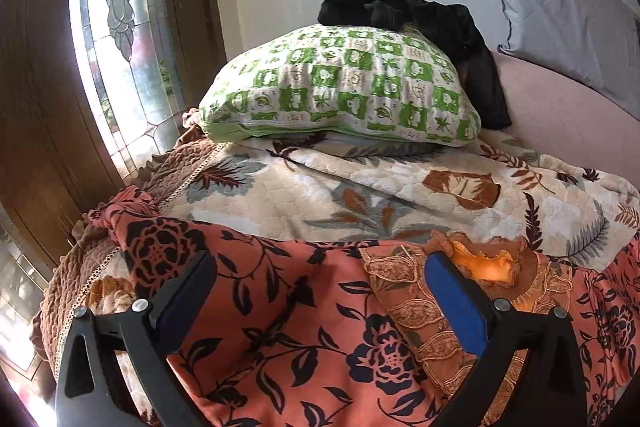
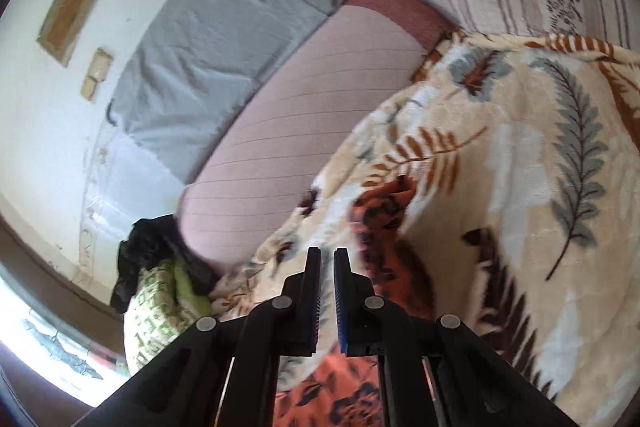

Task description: Fold small clothes

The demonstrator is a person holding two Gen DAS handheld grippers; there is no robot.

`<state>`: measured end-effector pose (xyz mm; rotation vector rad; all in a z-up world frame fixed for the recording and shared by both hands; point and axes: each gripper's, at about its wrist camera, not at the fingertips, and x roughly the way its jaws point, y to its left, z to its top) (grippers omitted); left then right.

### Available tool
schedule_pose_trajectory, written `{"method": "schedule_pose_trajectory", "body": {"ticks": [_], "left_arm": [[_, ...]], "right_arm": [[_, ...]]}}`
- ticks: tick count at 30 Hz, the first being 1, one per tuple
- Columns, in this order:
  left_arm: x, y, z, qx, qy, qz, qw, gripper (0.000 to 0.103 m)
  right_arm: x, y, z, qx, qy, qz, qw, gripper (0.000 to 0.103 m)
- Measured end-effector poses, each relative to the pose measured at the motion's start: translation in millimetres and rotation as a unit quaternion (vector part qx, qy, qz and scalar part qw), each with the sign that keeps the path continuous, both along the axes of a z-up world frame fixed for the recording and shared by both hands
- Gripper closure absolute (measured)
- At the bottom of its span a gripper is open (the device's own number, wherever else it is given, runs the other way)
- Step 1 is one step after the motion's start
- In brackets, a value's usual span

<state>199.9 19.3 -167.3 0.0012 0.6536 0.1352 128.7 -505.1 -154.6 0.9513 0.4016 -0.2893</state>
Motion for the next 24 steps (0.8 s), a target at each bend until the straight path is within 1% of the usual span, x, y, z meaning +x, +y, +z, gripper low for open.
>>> {"method": "schedule_pose_trajectory", "body": {"ticks": [2, 3, 4, 5, 6, 7, 9, 10, 11, 12, 13, 14, 15, 16, 17, 18, 19, 20, 22, 23, 24], "left_arm": [[-1.0, 17.7, 3.4, -0.004, -0.003, 0.017, 0.9998, 0.0], [-1.7, 27.3, 4.2, -0.009, -0.002, 0.026, 0.9996, 0.0], [-2.3, 36.8, 4.9, -0.017, -0.003, 0.037, 0.9992, 0.0], [-4.1, 45.6, 5.1, -0.024, -0.005, 0.047, 0.9986, 0.0], [-5.7, 53.2, 5.1, -0.031, -0.008, 0.056, 0.9979, 0.0], [-7.0, 59.9, 5.0, -0.038, -0.008, 0.062, 0.9973, 0.0], [-7.7, 68.7, 3.5, -0.06, 0.002, 0.064, 0.9961, 0.0], [-7.7, 70.2, 2.5, -0.071, 0.009, 0.061, 0.9956, 0.0], [-8.4, 69.5, 1.7, -0.075, 0.013, 0.056, 0.9955, 0.0], [-8.8, 66.4, 1.1, -0.074, 0.013, 0.052, 0.9958, 0.0], [-8.8, 61.6, 0.8, -0.068, 0.013, 0.046, 0.9965, 0.0], [-8.3, 55.3, 0.4, -0.059, 0.013, 0.04, 0.9974, 0.0], [-6.6, 48.1, -0.6, -0.052, 0.014, 0.033, 0.998, 0.0], [-4.9, 40.1, -2.2, -0.045, 0.016, 0.025, 0.9985, 0.0], [-2.8, 32.1, -4.0, -0.04, 0.02, 0.016, 0.9989, 0.0], [-1.0, 23.6, -6.4, -0.034, 0.025, 0.007, 0.9991, 0.0], [0.7, 14.6, -9.1, -0.026, 0.031, -0.002, 0.9992, 0.0], [1.7, 5.6, -11.4, -0.015, 0.034, -0.011, 0.9993, 0.0], [2.4, -12.1, -14.9, 0.012, 0.035, -0.026, 0.999, 0.0], [2.2, -19.3, -15.8, 0.021, 0.033, -0.032, 0.9987, 0.0], [2.0, -24.8, -16.1, 0.025, 0.031, -0.037, 0.9985, 0.0]], "right_arm": [[3.5, 37.0, 32.7, -0.012, -0.023, 0.033, 0.999, 0.096], [6.2, 57.4, 47.9, -0.024, -0.027, 0.05, 0.998, 0.096], [8.5, 78.4, 61.7, -0.042, -0.021, 0.062, 0.997, 0.096], [10.0, 94.8, 71.4, -0.05, -0.014, 0.07, 0.996, 0.096], [10.5, 106.8, 77.4, -0.05, -0.019, 0.083, 0.995, 0.096], [9.8, 116.3, 80.4, -0.054, -0.018, 0.094, 0.994, 0.095], [12.1, 121.7, 78.8, -0.081, 0.023, 0.097, 0.992, 0.095], [11.4, 118.5, 73.8, -0.084, 0.039, 0.092, 0.991, 0.095], [5.6, 111.8, 67.3, -0.08, 0.044, 0.085, 0.992, 0.094], [-1.0, 102.9, 59.1, -0.075, 0.051, 0.073, 0.993, 0.094], [-9.4, 92.4, 49.2, -0.07, 0.061, 0.058, 0.994, 0.086], [-17.2, 79.1, 38.2, -0.065, 0.073, 0.041, 0.994, 0.057], [-24.6, 64.9, 26.1, -0.06, 0.086, 0.024, 0.994, 0.03], [-33.5, 49.3, 13.5, -0.048, 0.09, 0.002, 0.995, 0.0], [-42.9, 36.5, 1.5, -0.035, 0.081, -0.024, 0.996, 0.0], [-47.4, 20.5, -10.6, -0.013, 0.082, -0.035, 0.996, 0.0], [-49.6, 5.6, -22.7, 0.014, 0.079, -0.038, 0.996, 0.005], [-50.4, -8.6, -34.4, 0.037, 0.073, -0.041, 0.996, 0.019], [-45.7, -32.9, -54.6, 0.054, 0.09, -0.051, 0.993, 0.034], [-40.9, -43.3, -64.9, 0.059, 0.1, -0.053, 0.992, 0.04], [-35.8, -53.0, -75.8, 0.065, 0.106, -0.054, 0.991, 0.042]]}}
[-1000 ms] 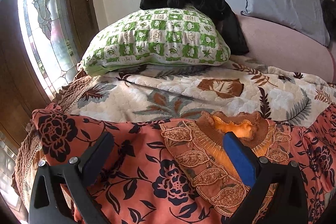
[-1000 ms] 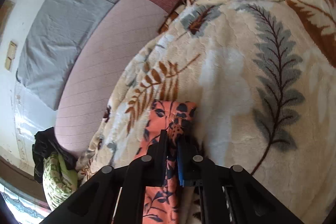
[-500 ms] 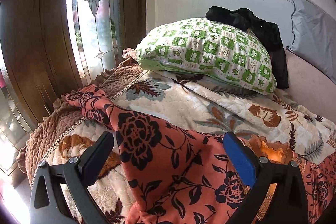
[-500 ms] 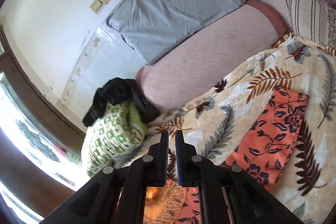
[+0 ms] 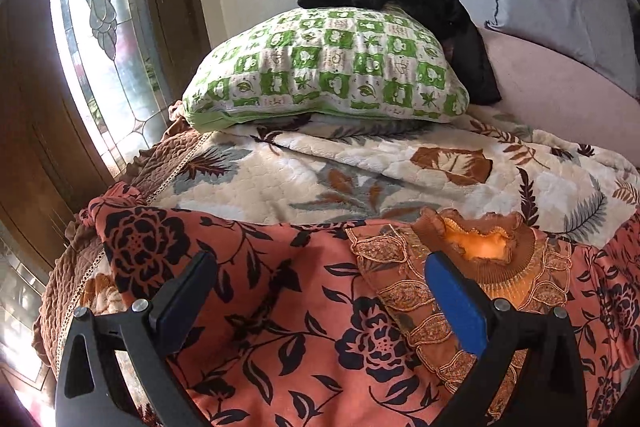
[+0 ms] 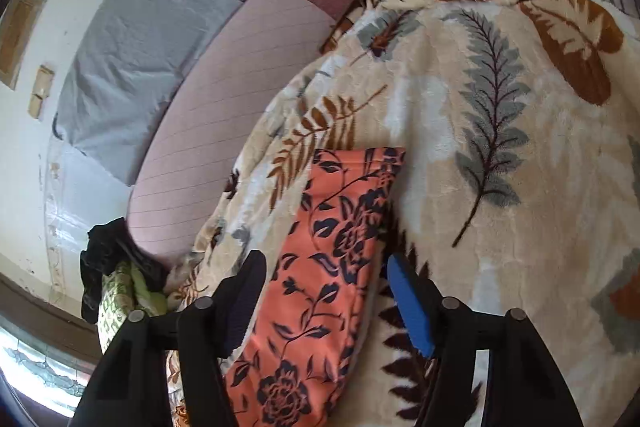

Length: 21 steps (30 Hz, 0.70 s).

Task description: Fold small clothes

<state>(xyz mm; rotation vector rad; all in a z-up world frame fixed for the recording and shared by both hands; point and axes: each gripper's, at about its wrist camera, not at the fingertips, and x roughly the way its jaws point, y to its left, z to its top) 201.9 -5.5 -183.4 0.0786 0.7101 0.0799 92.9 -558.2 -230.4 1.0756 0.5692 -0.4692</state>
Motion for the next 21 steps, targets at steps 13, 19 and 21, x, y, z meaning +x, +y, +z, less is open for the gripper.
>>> {"method": "schedule_pose_trajectory", "body": {"ticks": [13, 19, 21], "left_arm": [[5.5, -26.1, -5.6, 0.004, 0.002, -0.011, 0.9999, 0.0], [-2.4, -5.9, 9.4, -0.019, -0.013, 0.003, 0.9997, 0.0], [-4.0, 6.8, 15.3, -0.027, -0.018, 0.015, 0.9994, 0.0]], "right_arm": [[30.4, -47.4, -62.4, 0.079, -0.071, -0.035, 0.994, 0.098], [30.1, 7.0, 9.1, 0.047, -0.139, 0.024, 0.989, 0.098], [37.5, 37.8, 40.1, 0.037, -0.159, 0.056, 0.985, 0.098]]}}
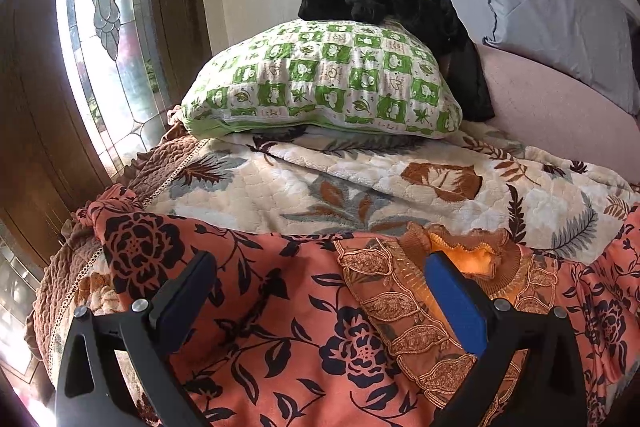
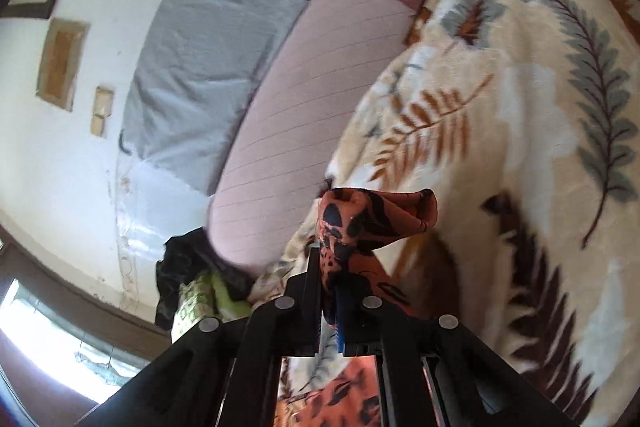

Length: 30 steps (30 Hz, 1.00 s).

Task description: Fold small clothes

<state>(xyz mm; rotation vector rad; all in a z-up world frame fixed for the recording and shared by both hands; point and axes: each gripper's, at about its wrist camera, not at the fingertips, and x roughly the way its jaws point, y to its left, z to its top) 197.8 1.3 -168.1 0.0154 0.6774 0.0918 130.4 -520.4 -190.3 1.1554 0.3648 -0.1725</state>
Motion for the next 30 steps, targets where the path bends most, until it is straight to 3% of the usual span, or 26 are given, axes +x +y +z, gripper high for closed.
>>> {"method": "schedule_pose_trajectory", "body": {"ticks": [4, 9, 15, 19, 21, 22, 24, 25, 26, 30], "left_arm": [[-0.2, 31.9, 4.4, -0.009, 0.0, 0.03, 0.9995, 0.0], [-1.0, 82.0, 6.0, -0.019, 0.001, 0.075, 0.997, 0.0], [-1.8, 134.1, 4.7, -0.042, 0.004, 0.128, 0.9909, 0.0], [-2.6, 150.9, 3.9, -0.06, 0.008, 0.141, 0.9882, 0.0], [-2.4, 152.3, 3.6, -0.065, 0.01, 0.139, 0.9881, 0.0], [-2.4, 152.0, 3.9, -0.066, 0.01, 0.137, 0.9883, 0.0], [-3.3, 148.8, 4.4, -0.065, 0.009, 0.133, 0.9889, 0.0], [-3.2, 146.6, 4.4, -0.065, 0.009, 0.129, 0.9894, 0.0], [-2.8, 143.6, 4.3, -0.065, 0.01, 0.125, 0.9899, 0.0], [-1.7, 128.0, 3.8, -0.064, 0.014, 0.108, 0.9919, 0.0]], "right_arm": [[20.1, 77.8, 50.7, -0.017, -0.039, 0.066, 0.997, 0.098], [43.5, 198.3, 75.4, -0.023, -0.067, 0.155, 0.985, 0.098], [61.6, 342.0, 49.4, -0.014, -0.054, 0.253, 0.966, 0.098], [64.4, 418.4, 15.0, -0.029, -0.017, 0.319, 0.947, 0.094], [63.2, 445.4, -4.0, -0.047, 0.024, 0.347, 0.936, 0.094], [63.0, 455.8, -13.8, -0.054, 0.046, 0.365, 0.928, 0.09], [60.0, 468.8, -28.9, -0.047, 0.068, 0.406, 0.91, 0.068], [55.2, 470.5, -32.3, -0.042, 0.067, 0.42, 0.904, 0.03], [48.8, 467.7, -33.1, -0.038, 0.06, 0.426, 0.902, 0.007], [21.6, 431.8, -17.5, -0.082, 0.03, 0.406, 0.91, 0.006]]}}
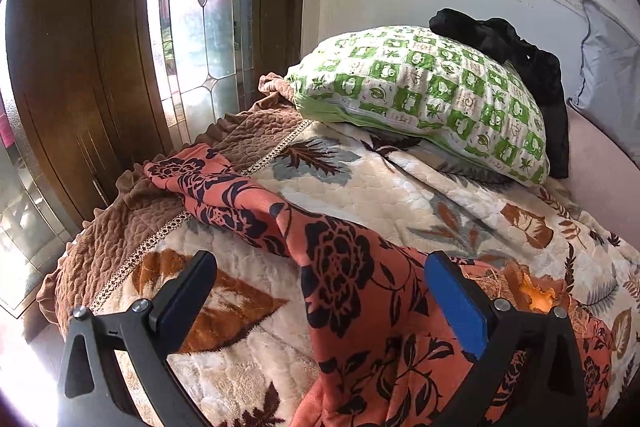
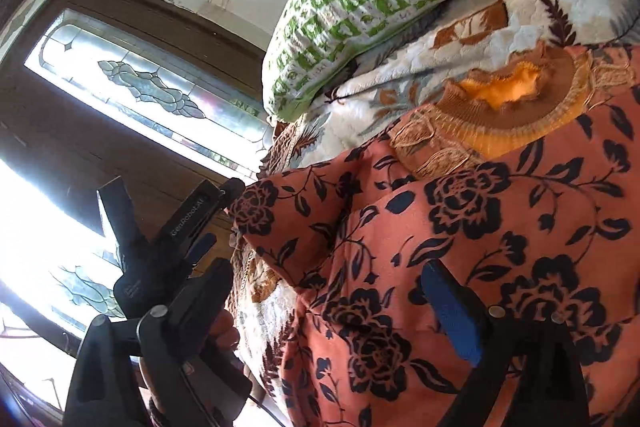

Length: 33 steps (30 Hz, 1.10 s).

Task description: Fold small clothes

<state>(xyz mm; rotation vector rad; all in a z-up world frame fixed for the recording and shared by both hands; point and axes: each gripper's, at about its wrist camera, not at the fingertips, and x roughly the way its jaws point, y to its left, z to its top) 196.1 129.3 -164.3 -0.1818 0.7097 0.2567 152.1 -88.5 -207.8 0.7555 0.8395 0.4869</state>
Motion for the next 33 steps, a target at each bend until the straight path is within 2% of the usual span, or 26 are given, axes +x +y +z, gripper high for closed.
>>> {"method": "schedule_pose_trajectory", "body": {"ticks": [3, 5, 8, 11, 13, 15, 16, 17, 20, 22, 24, 25, 26, 28, 30, 31, 33], "left_arm": [[0.5, -16.5, -2.1, -0.002, 0.004, -0.021, 0.9998, 0.0], [0.9, -31.4, -6.5, -0.004, 0.011, -0.043, 0.999, 0.0], [3.2, -59.1, -18.7, 0.012, 0.033, -0.077, 0.9964, 0.0], [9.6, -86.8, -41.5, 0.059, 0.086, -0.094, 0.9901, 0.0], [17.8, -100.0, -67.9, 0.088, 0.148, -0.101, 0.9799, 0.0], [23.7, -108.2, -93.9, 0.105, 0.197, -0.102, 0.9694, 0.0], [24.8, -110.6, -100.4, 0.111, 0.201, -0.097, 0.9683, 0.0], [21.9, -111.7, -100.6, 0.113, 0.188, -0.091, 0.9714, 0.0], [19.3, -111.7, -101.2, 0.111, 0.181, -0.086, 0.9734, 0.0], [15.8, -109.8, -104.3, 0.103, 0.168, -0.085, 0.9766, 0.0], [13.1, -105.1, -106.0, 0.085, 0.159, -0.075, 0.9808, 0.0], [11.9, -102.7, -106.7, 0.073, 0.159, -0.069, 0.9821, 0.0], [12.6, -101.3, -106.9, 0.065, 0.164, -0.068, 0.9819, 0.0], [16.3, -98.5, -102.8, 0.054, 0.186, -0.082, 0.9777, 0.0], [20.7, -93.0, -95.0, 0.04, 0.207, -0.104, 0.972, 0.0], [18.7, -87.9, -86.5, 0.029, 0.196, -0.108, 0.9741, 0.0], [10.3, -72.5, -61.9, 0.01, 0.151, -0.096, 0.9838, 0.0]], "right_arm": [[-11.1, -41.7, 13.1, -0.065, -0.012, -0.055, 0.996, 0.014], [-15.3, -66.8, 9.8, -0.109, -0.002, -0.078, 0.991, 0.039], [-15.6, -96.3, -3.3, -0.161, 0.027, -0.099, 0.982, 0.061], [-14.0, -117.7, -23.6, -0.207, 0.061, -0.113, 0.97, 0.061], [-4.9, -126.4, -47.6, -0.195, 0.115, -0.105, 0.968, 0.061], [-3.5, -130.2, -49.8, -0.195, 0.106, -0.106, 0.969, 0.061], [-2.2, -129.4, -46.7, -0.208, 0.104, -0.1, 0.968, 0.062], [-1.8, -129.1, -43.2, -0.214, 0.1, -0.097, 0.967, 0.061], [-5.6, -127.2, -28.3, -0.208, 0.066, -0.1, 0.971, 0.061], [-5.5, -120.9, -23.0, -0.218, 0.059, -0.102, 0.969, 0.061], [-1.9, -114.9, -29.0, -0.226, 0.074, -0.092, 0.967, 0.061], [1.0, -111.3, -37.9, -0.233, 0.094, -0.086, 0.964, 0.057], [4.4, -110.1, -48.5, -0.236, 0.113, -0.077, 0.962, 0.057], [5.6, -106.0, -47.6, -0.245, 0.091, -0.083, 0.962, 0.053], [6.7, -102.2, -42.8, -0.255, 0.092, -0.078, 0.959, 0.052], [4.7, -102.5, -40.9, -0.251, 0.087, -0.082, 0.961, 0.052], [2.2, -105.2, -38.9, -0.234, 0.085, -0.086, 0.965, 0.052]]}}
